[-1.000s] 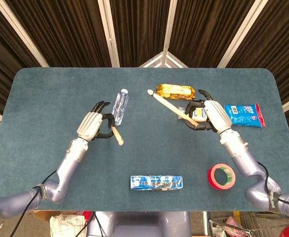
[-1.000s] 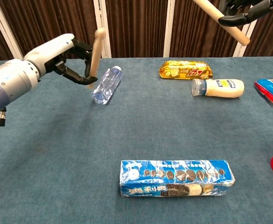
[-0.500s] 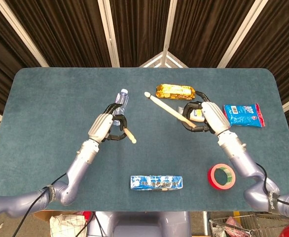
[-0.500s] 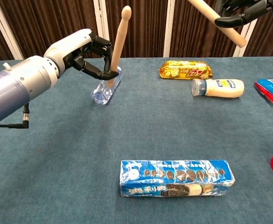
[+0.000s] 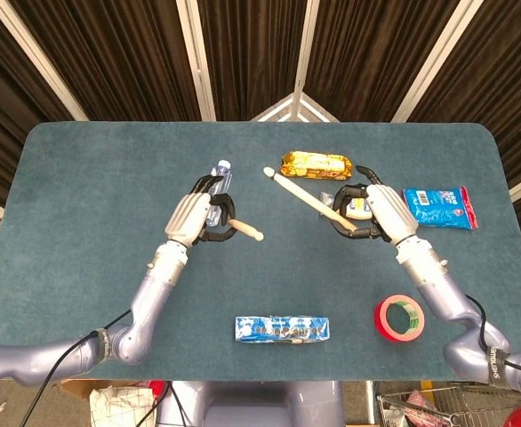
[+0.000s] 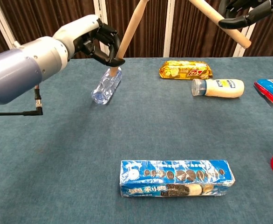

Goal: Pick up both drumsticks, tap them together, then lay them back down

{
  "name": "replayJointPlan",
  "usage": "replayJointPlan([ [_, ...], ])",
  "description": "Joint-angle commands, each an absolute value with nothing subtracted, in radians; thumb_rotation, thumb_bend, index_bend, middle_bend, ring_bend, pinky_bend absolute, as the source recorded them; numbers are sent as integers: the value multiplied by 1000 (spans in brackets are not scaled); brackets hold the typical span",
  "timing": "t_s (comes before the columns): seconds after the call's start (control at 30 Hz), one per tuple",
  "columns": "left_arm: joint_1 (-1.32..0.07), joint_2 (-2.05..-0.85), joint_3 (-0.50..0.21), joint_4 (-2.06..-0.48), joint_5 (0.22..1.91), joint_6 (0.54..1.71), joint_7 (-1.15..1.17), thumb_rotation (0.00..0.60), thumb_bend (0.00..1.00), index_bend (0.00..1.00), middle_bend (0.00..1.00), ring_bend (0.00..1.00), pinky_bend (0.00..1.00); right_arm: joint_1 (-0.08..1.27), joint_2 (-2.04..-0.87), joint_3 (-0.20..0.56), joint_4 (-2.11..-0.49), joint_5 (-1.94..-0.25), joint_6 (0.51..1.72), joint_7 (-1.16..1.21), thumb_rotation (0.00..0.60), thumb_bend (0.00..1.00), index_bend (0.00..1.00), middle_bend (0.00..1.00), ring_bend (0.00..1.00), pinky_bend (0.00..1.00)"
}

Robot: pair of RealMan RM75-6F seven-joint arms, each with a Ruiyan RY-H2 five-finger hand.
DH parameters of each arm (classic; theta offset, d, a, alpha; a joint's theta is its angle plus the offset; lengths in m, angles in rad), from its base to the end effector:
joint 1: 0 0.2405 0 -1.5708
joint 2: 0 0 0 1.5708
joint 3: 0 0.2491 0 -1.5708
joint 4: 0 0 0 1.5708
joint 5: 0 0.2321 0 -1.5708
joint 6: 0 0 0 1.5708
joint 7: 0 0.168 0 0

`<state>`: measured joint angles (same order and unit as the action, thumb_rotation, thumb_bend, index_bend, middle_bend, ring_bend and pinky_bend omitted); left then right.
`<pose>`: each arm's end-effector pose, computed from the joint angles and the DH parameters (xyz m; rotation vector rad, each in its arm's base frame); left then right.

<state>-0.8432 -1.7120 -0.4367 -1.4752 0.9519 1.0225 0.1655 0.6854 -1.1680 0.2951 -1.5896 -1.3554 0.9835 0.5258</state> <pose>-0.0399 0.4012 -0.0400 -1.5327 -1.3159 -1.3705 -0.1341 -0.4009 0.0973 1.6047 -1.3101 1.4882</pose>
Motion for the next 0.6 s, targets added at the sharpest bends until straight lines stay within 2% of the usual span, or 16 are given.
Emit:
replayJointPlan([
  [0.03, -881, -1714, -471, -1520, 854, 1049, 266, 600, 403, 671, 668, 117, 0, 685, -1158, 293, -1601, -1362, 985, 527, 600, 453, 805, 658, 458, 14],
  [0.33, -937, -1738, -532, -1576, 675, 1106, 370, 600, 403, 680, 687, 117, 0, 679, -1133, 291, -1627, -1366, 989, 528, 600, 454, 808, 659, 458, 14],
  [0.6, -965, -1757, -555, -1601, 639, 1161, 388, 600, 403, 681, 692, 117, 0, 678, -1120, 286, -1636, -1374, 987, 529, 600, 456, 809, 659, 458, 14],
])
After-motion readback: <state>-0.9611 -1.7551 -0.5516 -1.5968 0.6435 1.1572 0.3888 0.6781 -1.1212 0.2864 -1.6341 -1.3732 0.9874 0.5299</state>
